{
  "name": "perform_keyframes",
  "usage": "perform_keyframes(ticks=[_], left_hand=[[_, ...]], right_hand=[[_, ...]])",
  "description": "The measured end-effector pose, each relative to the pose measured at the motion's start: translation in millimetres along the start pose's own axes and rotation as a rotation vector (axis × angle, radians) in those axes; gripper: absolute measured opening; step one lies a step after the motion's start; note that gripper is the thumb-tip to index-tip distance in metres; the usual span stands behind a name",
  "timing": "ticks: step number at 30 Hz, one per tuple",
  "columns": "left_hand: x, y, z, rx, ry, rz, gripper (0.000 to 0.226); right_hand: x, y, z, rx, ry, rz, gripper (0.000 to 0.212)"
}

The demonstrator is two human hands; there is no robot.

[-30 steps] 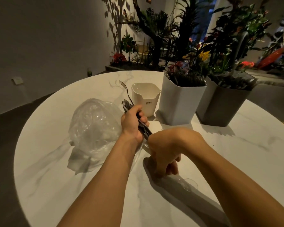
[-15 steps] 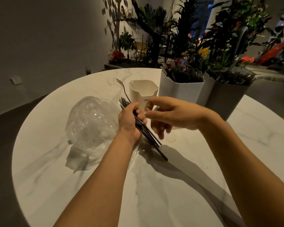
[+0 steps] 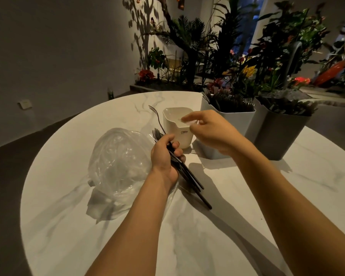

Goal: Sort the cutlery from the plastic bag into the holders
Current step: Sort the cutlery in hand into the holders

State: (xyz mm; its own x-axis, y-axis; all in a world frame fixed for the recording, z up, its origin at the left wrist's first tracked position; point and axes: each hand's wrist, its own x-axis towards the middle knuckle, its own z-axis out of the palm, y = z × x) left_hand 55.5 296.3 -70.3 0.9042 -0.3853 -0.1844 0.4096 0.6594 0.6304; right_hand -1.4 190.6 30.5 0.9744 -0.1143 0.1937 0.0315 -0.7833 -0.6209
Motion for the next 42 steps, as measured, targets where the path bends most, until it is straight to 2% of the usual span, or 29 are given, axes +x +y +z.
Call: perform_keyframes(ticks=[5, 8, 10, 12, 14, 17, 22, 26, 29, 32, 35, 39, 42], left_hand=[[-3, 2, 1, -0.059, -0.042, -0.036, 0.024], [-5, 4, 3, -0.096, -0.064, -0.040, 0.016], [-7, 4, 4, -0.108, -0.090, -0.043, 0.014], [-8, 5, 5, -0.103, -0.113, -0.048, 0.016], [-9, 5, 5, -0.094, -0.129, -0.058, 0.017], [-10, 5, 6, -0.065, -0.156, -0.075, 0.020], [-10, 4, 5, -0.001, -0.210, -0.071, 0.022], [-13, -3, 6, 0.057, -0.300, -0.041, 0.021], [-15, -4, 6, 0.069, -0.367, -0.056, 0.014], [-17, -6, 7, 0.103, -0.403, -0.086, 0.004], [-18, -10, 6, 0.090, -0.411, -0.156, 0.005], [-16, -12, 7, 0.064, -0.377, -0.170, 0.010], [-15, -13, 8, 0.070, -0.341, -0.156, 0.013]], right_hand=[[35, -26, -2, -0.317, 0.146, 0.029, 0.061], [51, -35, 3, -0.457, 0.215, 0.040, 0.039], [63, -37, 10, -0.527, 0.198, 0.042, 0.025], [69, -34, 17, -0.571, 0.146, 0.040, 0.024], [70, -28, 22, -0.573, 0.113, 0.030, 0.035], [65, -20, 22, -0.512, 0.137, 0.007, 0.051], [38, -13, 19, -0.222, 0.278, -0.041, 0.037], [20, -9, 22, -0.124, 0.205, 0.032, 0.056], [16, -4, 14, -0.030, 0.243, 0.029, 0.049], [11, -3, -4, 0.200, 0.247, 0.029, 0.039], [2, 0, -35, 0.352, 0.419, -0.070, 0.038], [-18, 6, -85, 0.382, 0.759, -0.199, 0.039], [-21, 20, -96, 0.386, 0.814, -0.162, 0.041]])
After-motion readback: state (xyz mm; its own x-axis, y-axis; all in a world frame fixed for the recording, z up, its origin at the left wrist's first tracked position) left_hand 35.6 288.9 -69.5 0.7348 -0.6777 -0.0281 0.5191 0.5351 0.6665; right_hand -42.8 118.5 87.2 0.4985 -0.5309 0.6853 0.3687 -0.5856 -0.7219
